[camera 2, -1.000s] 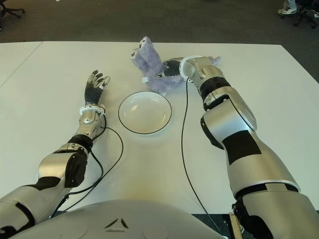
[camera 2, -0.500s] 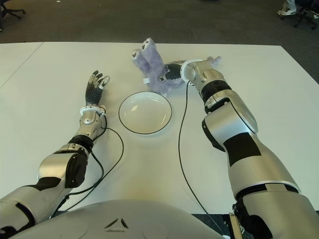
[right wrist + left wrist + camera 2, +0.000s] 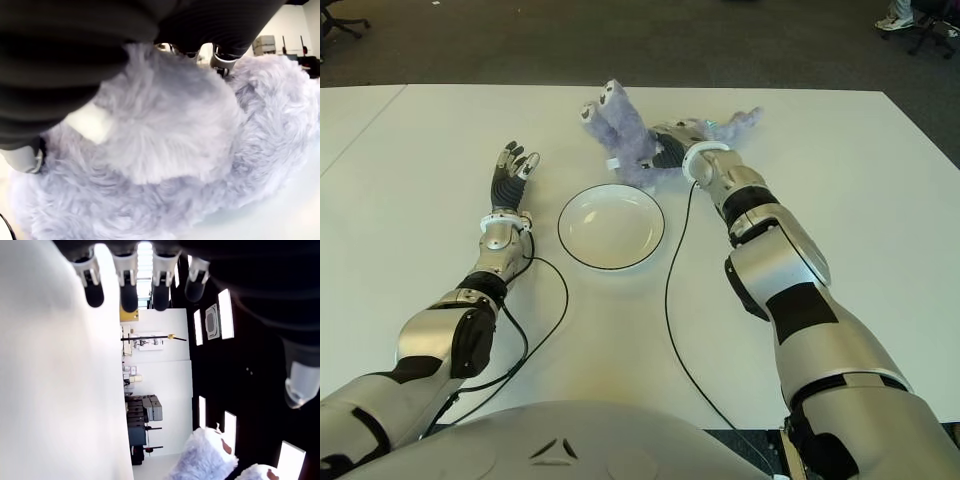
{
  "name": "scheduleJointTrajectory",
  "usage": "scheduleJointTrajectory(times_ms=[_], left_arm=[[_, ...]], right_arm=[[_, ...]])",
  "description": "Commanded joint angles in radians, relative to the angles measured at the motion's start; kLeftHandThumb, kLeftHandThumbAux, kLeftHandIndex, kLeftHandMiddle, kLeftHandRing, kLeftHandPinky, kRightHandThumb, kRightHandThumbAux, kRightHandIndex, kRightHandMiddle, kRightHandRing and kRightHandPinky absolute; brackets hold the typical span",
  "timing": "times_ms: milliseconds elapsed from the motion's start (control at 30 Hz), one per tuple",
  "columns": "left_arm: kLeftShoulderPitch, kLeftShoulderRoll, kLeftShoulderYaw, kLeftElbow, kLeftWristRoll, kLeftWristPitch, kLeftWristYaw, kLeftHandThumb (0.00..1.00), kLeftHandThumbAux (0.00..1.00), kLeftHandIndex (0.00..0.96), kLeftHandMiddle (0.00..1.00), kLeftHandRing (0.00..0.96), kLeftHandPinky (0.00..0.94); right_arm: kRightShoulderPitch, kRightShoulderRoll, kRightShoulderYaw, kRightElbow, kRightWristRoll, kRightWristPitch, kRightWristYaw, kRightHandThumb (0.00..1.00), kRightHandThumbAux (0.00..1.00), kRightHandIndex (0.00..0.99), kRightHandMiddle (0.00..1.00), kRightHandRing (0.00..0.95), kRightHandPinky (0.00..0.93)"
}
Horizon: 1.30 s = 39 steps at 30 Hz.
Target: Put the doll into the plate.
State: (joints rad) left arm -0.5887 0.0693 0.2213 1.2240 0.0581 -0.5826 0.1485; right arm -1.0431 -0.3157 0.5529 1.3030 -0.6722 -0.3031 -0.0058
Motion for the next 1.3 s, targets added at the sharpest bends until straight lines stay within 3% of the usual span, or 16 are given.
scheduleJointTrajectory(times_ms=[33,100,167,233,333,467,633,767,900,1300], left_arm=[[0.240,-0.062,-0.003,0.135,0.002,0.124,-0.040,0.000,0.475,0.046,0.104,0.097,0.081],[0.240,-0.061,-0.004,0.136,0.004,0.127,-0.038,0.000,0.474,0.046,0.104,0.096,0.080],[0.242,-0.059,-0.007,0.136,0.007,0.130,-0.032,0.000,0.470,0.043,0.095,0.086,0.070],[0.245,-0.058,-0.011,0.137,0.011,0.131,-0.025,0.000,0.467,0.049,0.102,0.092,0.080],[0.244,-0.058,-0.012,0.137,0.012,0.137,-0.023,0.000,0.465,0.051,0.103,0.091,0.076],[0.242,-0.060,-0.013,0.137,0.012,0.140,-0.018,0.000,0.465,0.049,0.103,0.089,0.084],[0.243,-0.065,-0.008,0.135,0.006,0.125,-0.022,0.000,0.477,0.065,0.120,0.106,0.101],[0.245,-0.066,-0.007,0.134,0.004,0.118,-0.028,0.000,0.485,0.075,0.129,0.114,0.107],[0.248,-0.066,-0.010,0.133,0.006,0.108,-0.031,0.000,0.491,0.068,0.125,0.114,0.102],[0.246,-0.071,0.000,0.134,-0.006,0.102,-0.046,0.000,0.497,0.067,0.115,0.106,0.101]], right_arm=[[0.190,0.080,-0.007,0.081,0.005,0.069,-0.015,0.471,0.464,0.259,0.308,0.308,0.340],[0.200,0.089,-0.011,0.085,0.006,0.075,-0.031,0.478,0.467,0.282,0.338,0.335,0.361],[0.213,0.097,-0.019,0.088,0.008,0.076,-0.047,0.453,0.479,0.410,0.545,0.550,0.561],[0.224,0.102,-0.027,0.089,0.012,0.076,-0.062,0.463,0.473,0.449,0.610,0.619,0.648],[0.230,0.107,-0.034,0.090,0.014,0.081,-0.076,0.449,0.472,0.490,0.660,0.667,0.708],[0.240,0.116,-0.058,0.090,0.030,0.093,-0.102,0.444,0.493,0.591,0.708,0.698,0.703],[0.249,0.132,-0.103,0.089,0.070,0.114,-0.123,0.473,0.573,0.679,0.777,0.765,0.805],[0.254,0.141,-0.134,0.088,0.097,0.125,-0.137,0.507,0.621,0.708,0.809,0.799,0.845],[0.260,0.146,-0.181,0.087,0.137,0.128,-0.141,0.543,0.666,0.733,0.833,0.828,0.826],[0.258,0.134,-0.261,0.084,0.182,0.122,-0.169,0.557,0.686,0.718,0.835,0.843,0.818]])
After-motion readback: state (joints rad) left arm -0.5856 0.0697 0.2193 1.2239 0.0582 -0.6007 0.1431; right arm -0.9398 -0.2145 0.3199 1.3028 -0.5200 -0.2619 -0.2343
